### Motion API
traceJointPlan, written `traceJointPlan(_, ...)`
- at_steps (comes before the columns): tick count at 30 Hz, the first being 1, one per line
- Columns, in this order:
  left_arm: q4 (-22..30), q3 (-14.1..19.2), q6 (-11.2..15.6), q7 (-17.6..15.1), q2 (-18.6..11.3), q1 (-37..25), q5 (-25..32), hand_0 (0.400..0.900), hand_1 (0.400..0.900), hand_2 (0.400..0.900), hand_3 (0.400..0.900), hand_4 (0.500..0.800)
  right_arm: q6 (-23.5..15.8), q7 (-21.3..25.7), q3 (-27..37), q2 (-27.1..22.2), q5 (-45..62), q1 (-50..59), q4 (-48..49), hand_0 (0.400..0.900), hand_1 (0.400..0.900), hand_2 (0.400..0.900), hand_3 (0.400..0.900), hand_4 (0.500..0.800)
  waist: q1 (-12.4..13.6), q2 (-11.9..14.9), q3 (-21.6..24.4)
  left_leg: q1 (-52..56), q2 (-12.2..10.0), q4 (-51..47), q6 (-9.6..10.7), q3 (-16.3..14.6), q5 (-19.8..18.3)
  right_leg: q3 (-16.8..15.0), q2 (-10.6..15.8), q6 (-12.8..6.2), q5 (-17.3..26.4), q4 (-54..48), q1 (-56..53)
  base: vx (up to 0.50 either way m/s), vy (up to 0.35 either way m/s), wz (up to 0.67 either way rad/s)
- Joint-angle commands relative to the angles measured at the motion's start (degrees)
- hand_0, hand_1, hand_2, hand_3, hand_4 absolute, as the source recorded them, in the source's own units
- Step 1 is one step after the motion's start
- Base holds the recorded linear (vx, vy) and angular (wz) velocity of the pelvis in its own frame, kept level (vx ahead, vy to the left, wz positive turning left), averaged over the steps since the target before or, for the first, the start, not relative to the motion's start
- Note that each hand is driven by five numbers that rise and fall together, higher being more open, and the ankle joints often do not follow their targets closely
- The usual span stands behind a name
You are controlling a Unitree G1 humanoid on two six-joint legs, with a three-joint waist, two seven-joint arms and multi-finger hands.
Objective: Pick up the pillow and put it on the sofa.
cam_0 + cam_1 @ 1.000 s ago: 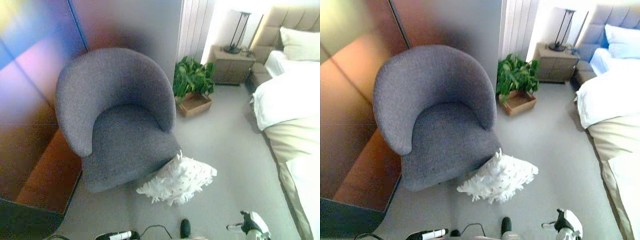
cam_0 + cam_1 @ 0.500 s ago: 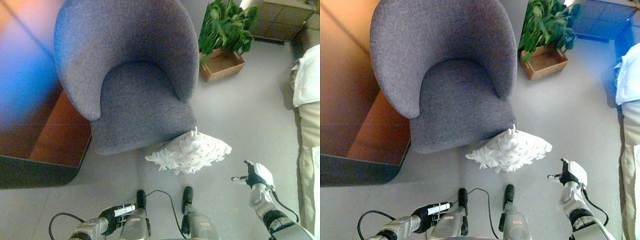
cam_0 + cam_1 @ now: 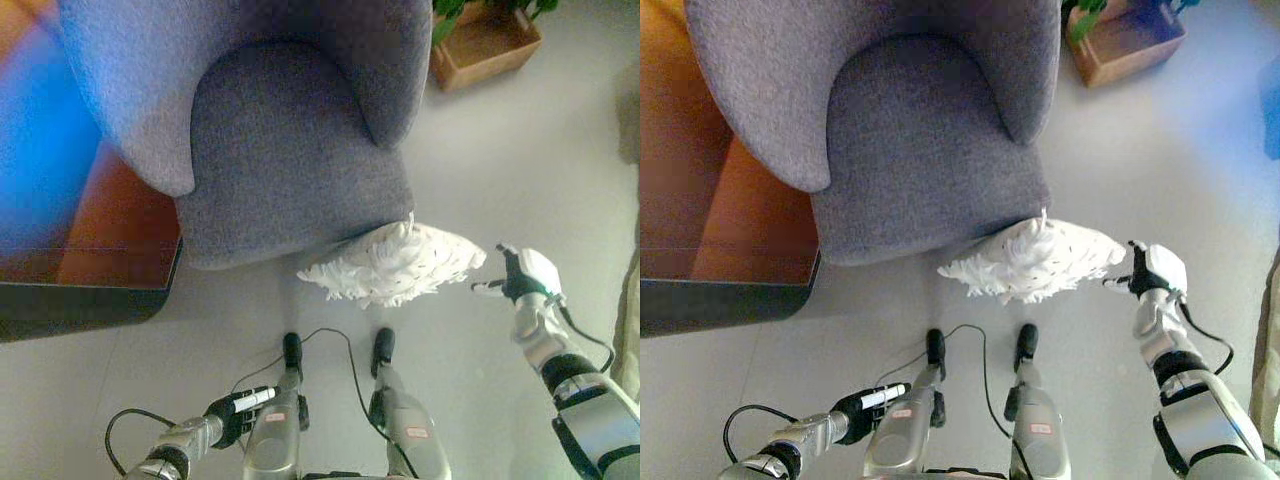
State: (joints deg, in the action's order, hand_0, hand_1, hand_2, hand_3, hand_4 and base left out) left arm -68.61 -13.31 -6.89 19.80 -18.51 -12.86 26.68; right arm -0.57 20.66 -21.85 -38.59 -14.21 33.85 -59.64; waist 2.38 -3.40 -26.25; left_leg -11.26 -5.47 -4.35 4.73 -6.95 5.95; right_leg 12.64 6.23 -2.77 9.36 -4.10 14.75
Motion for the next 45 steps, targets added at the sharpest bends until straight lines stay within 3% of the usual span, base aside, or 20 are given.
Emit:
traceJointPlan(1, -1.5, -4.0, -2.7, 1.1, 0.6, 0.5, 3.6, 0.9, 0.9, 0.9, 0.9, 0.8, 0.3, 0.4, -2.2, -7.6, 1.0, 7.7, 2.8, 0.9, 0.9, 0.9, 0.9, 0.8, 1.6, 0.7, -1.1, -6.6, 4.1, 2.5, -2.6, 3.0, -1.2, 0.6, -1.4, -1.63, -9.1, 13.1, 6.0, -0.06, 0.06, 0.05)
traceJointPlan(16, 0.7, -5.4, -3.1, 1.7, 1.6, -0.2, 7.5, 0.9, 0.9, 0.9, 0.9, 0.8, 2.5, -5.7, -6.9, -11.4, 4.8, 20.7, 9.2, 0.9, 0.9, 0.9, 0.9, 0.8, 2.4, -2.9, -3.5, -16.0, 5.7, 6.5, -2.5, 3.0, -0.3, 0.7, 0.7, -1.5, -10.9, 20.4, 16.8, -0.02, 0.078, 0.07)
traceJointPlan(26, 2.1, -5.8, -2.9, 2.2, 1.8, -1.0, 8.4, 0.9, 0.9, 0.9, 0.9, 0.8, 3.5, -11.3, -8.9, -8.3, 9.8, 26.2, 15.7, 0.9, 0.9, 0.9, 0.9, 0.8, 2.9, -3.9, -3.5, -18.4, 5.9, 8.0, -2.2, 2.9, -0.4, 0.8, 1.1, -1.37, -11.1, 21.8, 19.7, 0.0, 0.028, 0.02)
traceJointPlan(39, 3.5, -6.8, -2.9, 1.5, 3.0, -0.9, 10.0, 0.9, 0.9, 0.9, 0.9, 0.8, 7.4, -13.2, -8.7, -6.0, 15.3, 31.5, 17.7, 0.9, 0.9, 0.9, 0.9, 0.8, 3.5, -5.8, -3.5, -21.9, 5.8, 8.8, -2.0, 3.0, 0.2, 0.2, 1.0, -1.0, -11.5, 23.6, 23.8, 0.0, 0.031, 0.0)
traceJointPlan(45, 4.7, -7.1, -3.0, 0.6, 3.2, -1.0, 10.7, 0.9, 0.9, 0.9, 0.9, 0.8, 9.1, -14.6, -9.7, -6.3, 12.8, 33.9, 18.2, 0.9, 0.9, 0.9, 0.9, 0.8, 3.7, -6.0, -3.5, -23.4, 6.0, 9.4, -2.0, 3.3, 0.4, 0.1, 1.0, -0.99, -11.5, 24.4, 25.3, 0.0, 0.0, 0.0)
